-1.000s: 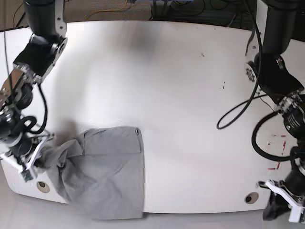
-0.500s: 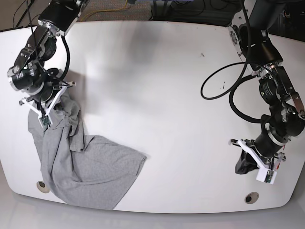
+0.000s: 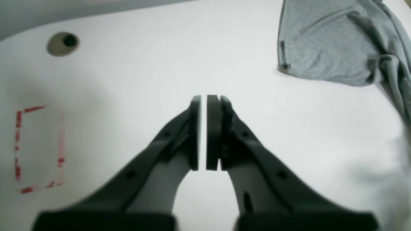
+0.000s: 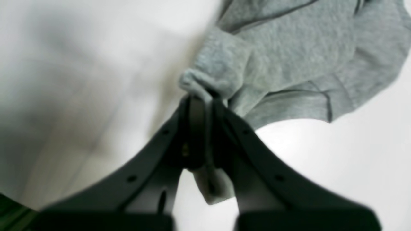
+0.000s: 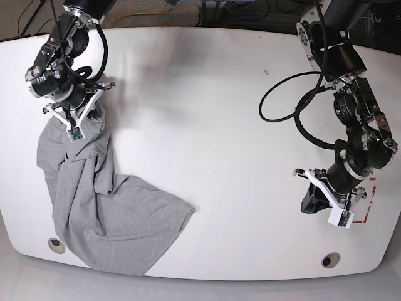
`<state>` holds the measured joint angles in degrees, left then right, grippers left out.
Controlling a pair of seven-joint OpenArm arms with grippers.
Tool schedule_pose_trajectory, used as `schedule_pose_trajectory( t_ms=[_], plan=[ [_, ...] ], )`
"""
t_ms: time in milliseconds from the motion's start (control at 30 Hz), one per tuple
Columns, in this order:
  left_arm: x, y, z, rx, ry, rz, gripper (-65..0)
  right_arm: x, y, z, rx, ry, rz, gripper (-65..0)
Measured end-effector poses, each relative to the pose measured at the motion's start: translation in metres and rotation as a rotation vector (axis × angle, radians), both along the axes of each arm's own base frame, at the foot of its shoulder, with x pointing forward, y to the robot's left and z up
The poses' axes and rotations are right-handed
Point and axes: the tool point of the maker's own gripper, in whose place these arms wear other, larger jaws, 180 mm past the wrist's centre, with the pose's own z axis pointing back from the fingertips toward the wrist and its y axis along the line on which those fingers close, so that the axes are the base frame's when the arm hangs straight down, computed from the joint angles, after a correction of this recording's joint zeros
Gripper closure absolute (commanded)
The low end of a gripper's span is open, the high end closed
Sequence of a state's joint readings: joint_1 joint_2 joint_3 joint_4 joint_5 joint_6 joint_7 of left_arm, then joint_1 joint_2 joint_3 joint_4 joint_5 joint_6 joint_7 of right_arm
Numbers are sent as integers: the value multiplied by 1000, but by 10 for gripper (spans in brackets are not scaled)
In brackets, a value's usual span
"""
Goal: Layout the t-shirt on the table in an organized manner, then fold the t-shirt properly
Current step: 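Drag the shirt with the right gripper across the table and release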
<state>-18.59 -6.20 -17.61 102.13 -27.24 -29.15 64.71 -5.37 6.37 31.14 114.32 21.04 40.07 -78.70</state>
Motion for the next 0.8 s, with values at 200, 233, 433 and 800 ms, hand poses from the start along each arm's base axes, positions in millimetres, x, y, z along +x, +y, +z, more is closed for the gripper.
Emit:
schedule_pose_trajectory(
  t_ms=[200, 233, 433, 800],
  plan=[
    [1, -1, 1, -2, -4, -2, -13, -1, 5, -3, 15, 4, -4, -380],
    [1, -1, 1, -2, -4, -2, -13, -1, 6, -3, 17, 3, -4, -458],
    [1, -1, 1, -2, -4, -1, -13, 3, 0, 2, 1, -9, 0, -650],
    [0, 6, 2, 16, -4, 6, -13, 56, -10, 44, -9, -206, -6, -639]
  ],
)
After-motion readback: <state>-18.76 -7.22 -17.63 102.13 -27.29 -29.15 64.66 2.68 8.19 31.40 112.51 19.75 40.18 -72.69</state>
